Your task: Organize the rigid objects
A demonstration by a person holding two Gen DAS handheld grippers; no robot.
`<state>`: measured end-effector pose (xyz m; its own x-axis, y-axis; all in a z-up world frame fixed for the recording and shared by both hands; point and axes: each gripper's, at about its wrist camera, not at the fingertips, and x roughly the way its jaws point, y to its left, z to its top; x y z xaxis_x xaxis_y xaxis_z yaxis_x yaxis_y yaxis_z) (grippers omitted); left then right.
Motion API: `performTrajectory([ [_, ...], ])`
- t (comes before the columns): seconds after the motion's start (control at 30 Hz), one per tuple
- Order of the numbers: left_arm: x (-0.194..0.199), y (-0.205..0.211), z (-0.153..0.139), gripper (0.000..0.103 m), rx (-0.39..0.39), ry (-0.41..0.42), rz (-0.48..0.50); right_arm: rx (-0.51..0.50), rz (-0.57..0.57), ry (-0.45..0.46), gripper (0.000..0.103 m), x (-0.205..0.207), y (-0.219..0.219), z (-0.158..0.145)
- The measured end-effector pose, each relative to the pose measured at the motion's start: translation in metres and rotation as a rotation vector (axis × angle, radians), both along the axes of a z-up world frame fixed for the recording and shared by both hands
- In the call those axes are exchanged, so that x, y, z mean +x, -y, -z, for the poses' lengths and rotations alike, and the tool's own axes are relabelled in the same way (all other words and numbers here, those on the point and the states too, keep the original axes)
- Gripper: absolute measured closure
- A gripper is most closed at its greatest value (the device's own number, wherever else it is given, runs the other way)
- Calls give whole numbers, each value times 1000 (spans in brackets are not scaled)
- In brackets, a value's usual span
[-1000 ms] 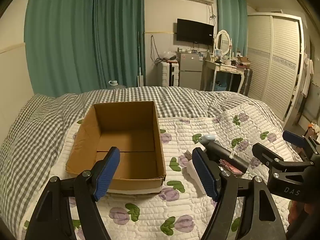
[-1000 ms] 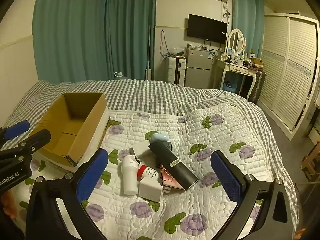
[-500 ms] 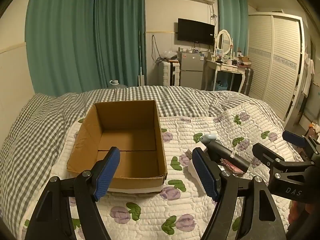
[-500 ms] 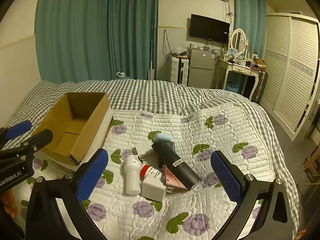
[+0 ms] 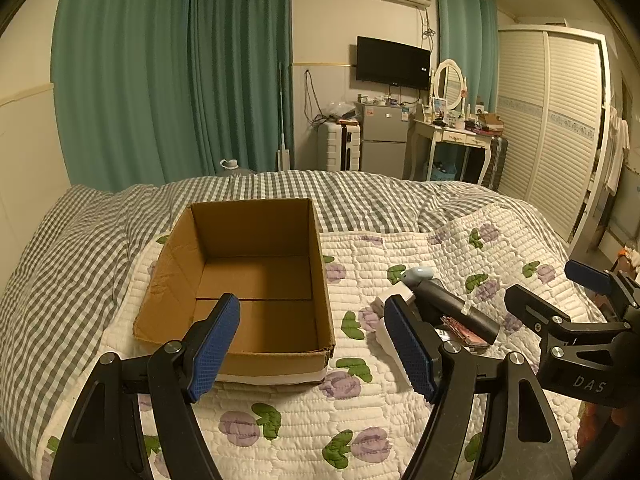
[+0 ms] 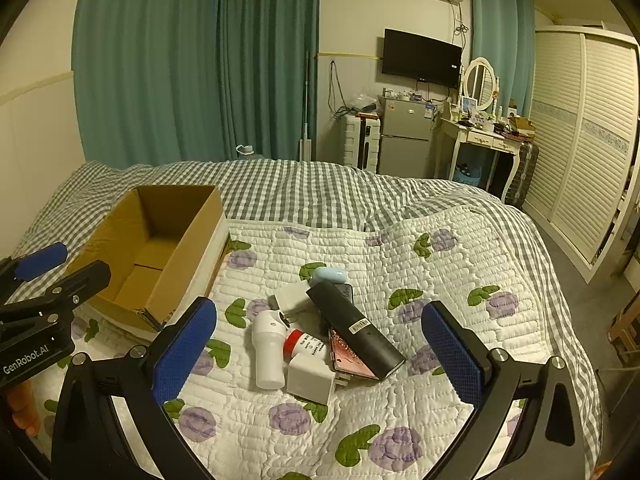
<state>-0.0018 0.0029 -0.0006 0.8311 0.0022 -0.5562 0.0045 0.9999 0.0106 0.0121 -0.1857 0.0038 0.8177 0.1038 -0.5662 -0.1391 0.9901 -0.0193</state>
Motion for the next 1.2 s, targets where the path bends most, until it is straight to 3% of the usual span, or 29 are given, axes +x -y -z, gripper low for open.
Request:
performTrajectory([
  [1.2, -1, 4, 1, 26, 0, 11, -8, -2, -24, -4, 0, -1, -5, 5],
])
